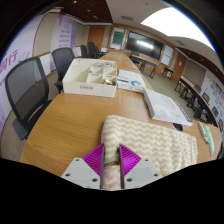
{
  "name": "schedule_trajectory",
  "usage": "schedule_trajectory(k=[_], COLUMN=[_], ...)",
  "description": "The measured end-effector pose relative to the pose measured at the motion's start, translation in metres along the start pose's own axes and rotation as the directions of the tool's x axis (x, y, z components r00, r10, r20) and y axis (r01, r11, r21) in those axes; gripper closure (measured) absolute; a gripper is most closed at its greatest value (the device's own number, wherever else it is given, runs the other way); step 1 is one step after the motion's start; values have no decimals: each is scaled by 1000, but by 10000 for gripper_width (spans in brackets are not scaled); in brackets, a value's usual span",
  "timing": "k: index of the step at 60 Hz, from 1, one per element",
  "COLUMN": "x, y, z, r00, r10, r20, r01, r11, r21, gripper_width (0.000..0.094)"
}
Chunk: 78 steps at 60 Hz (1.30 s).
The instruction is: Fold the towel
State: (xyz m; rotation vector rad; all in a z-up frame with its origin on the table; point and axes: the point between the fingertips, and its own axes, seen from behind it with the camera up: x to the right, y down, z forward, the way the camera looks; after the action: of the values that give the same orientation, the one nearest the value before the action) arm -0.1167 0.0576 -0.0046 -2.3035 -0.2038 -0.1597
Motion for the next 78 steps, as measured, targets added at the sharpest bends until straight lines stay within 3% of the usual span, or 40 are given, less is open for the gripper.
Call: schedule_trajectory(k=[5, 13, 18, 26, 31, 38, 46, 51, 59, 64, 78], x=[7, 1, -24, -77, -65, -20, 51, 83, 137, 156, 140], y=[-2, -10, -30, -85, -120, -129, -74, -31, -6, -9, -35], z=[0, -8, -30, -94, -123, -113, -62, -36, -36, -53, -137], r00=[1000, 999, 990, 920, 884, 883, 924, 936, 950, 959, 983], r10=[14, 36, 65, 174, 234, 294, 313, 316, 312, 284, 182], r20=[-5, 31, 126, 350, 406, 365, 219, 154, 29, -3, -5], r01=[-14, -37, -70, -209, -298, -355, -331, -317, -311, -284, -181], r11=[1000, 999, 997, 976, 949, 928, 942, 948, 950, 959, 979], r21=[11, 14, 36, 64, 103, 111, 48, -18, -7, 19, 95], gripper_width=[858, 897, 899, 898, 899, 898, 886, 779, 287, 71, 79])
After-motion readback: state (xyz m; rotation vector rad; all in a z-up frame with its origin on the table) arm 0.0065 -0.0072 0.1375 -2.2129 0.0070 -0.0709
